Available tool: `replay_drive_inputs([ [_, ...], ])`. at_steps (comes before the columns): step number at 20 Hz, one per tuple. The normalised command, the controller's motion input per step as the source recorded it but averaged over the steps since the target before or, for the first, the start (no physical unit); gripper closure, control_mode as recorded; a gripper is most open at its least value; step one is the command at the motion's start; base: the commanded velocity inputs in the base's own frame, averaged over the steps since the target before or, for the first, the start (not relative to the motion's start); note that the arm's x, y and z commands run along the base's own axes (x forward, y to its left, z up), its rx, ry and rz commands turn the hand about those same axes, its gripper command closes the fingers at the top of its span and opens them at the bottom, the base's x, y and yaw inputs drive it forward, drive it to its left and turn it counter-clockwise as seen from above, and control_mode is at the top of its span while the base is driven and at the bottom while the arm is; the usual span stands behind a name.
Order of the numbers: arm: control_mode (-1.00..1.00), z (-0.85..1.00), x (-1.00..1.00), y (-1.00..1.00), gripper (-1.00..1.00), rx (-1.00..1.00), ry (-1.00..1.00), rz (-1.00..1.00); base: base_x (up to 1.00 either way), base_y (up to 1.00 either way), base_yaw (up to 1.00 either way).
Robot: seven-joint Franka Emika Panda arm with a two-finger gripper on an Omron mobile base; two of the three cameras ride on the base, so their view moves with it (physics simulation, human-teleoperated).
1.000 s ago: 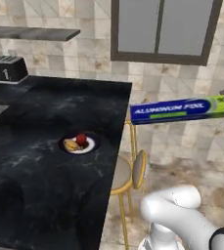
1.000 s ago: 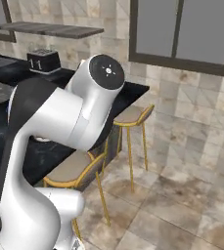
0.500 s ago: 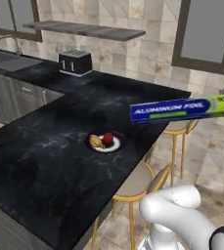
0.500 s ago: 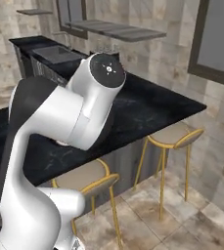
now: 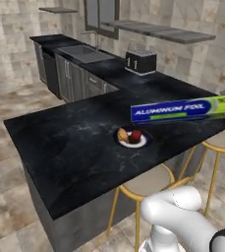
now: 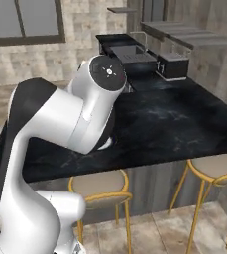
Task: Retrieve the tupperware and aluminum foil from the cabinet and place them on the dining counter near the plate with tomato and chicken drumstick to prepare for storing leftovers.
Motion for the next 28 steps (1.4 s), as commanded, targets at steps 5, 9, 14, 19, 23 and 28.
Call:
replay_drive_inputs([
  [5, 1.00, 0.00, 0.00, 0.00, 1.00, 0.00, 0.00, 0.00, 0.83, -0.56, 0.61],
  [9, 1.00, 0.00, 0.00, 0.00, 1.00, 0.00, 0.00, 0.00, 0.85, -0.61, 0.58],
  [14, 1.00, 0.00, 0.00, 0.00, 1.00, 0.00, 0.00, 0.00, 0.86, -0.68, 0.53],
  [19, -1.00, -0.16, 0.18, -0.24, 1.00, 0.02, 0.00, 0.04, 0.41, -0.40, 0.25],
  [23, -1.00, -0.39, 0.38, -0.59, 1.00, 0.01, 0.00, -0.06, 0.00, 0.00, 0.00],
  [28, -1.00, -0.43, 0.45, -0.54, 1.00, 0.00, 0.06, -0.28, 0.00, 0.00, 0.00],
])
